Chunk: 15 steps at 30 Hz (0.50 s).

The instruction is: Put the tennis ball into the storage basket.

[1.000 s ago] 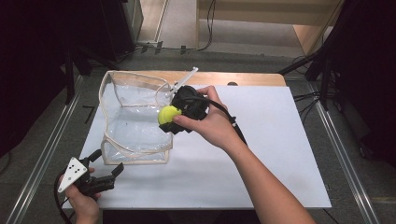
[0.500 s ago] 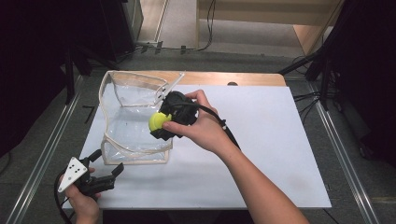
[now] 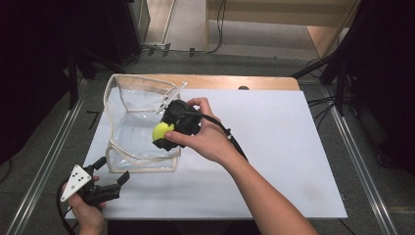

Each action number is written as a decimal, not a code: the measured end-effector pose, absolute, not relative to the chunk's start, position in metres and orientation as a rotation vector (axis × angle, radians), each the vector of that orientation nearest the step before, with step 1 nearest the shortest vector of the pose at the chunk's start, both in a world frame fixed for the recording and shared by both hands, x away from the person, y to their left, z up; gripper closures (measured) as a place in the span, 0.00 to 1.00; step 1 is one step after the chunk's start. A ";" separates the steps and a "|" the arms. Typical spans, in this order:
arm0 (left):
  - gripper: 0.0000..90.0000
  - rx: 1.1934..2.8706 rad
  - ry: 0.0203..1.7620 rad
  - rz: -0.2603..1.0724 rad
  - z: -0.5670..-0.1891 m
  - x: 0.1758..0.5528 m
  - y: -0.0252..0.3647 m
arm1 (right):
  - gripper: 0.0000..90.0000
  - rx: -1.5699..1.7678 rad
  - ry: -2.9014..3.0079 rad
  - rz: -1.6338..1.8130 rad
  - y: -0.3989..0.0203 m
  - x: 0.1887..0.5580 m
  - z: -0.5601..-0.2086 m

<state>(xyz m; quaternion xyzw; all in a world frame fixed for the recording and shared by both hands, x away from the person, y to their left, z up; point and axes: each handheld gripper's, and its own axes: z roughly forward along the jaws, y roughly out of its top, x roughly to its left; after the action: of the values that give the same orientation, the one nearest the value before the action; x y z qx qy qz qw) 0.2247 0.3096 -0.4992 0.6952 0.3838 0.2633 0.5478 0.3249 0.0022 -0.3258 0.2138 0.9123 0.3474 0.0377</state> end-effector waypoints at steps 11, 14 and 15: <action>0.05 1.652 0.910 0.624 -0.499 0.225 0.309 | 0.13 0.690 2.738 1.119 -0.014 0.323 -0.322; 0.05 1.653 0.909 0.626 -0.499 0.225 0.309 | 0.12 0.708 2.731 1.125 -0.019 0.324 -0.325; 0.05 1.654 0.909 0.626 -0.499 0.225 0.309 | 0.12 0.721 2.725 1.131 -0.023 0.325 -0.327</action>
<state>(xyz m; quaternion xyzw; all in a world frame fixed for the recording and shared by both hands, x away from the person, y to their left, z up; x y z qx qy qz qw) 0.2246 0.3093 -0.4991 0.6975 0.3834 0.2637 0.5450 0.3247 -0.0234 -0.3270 0.2370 0.8961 0.3717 0.0521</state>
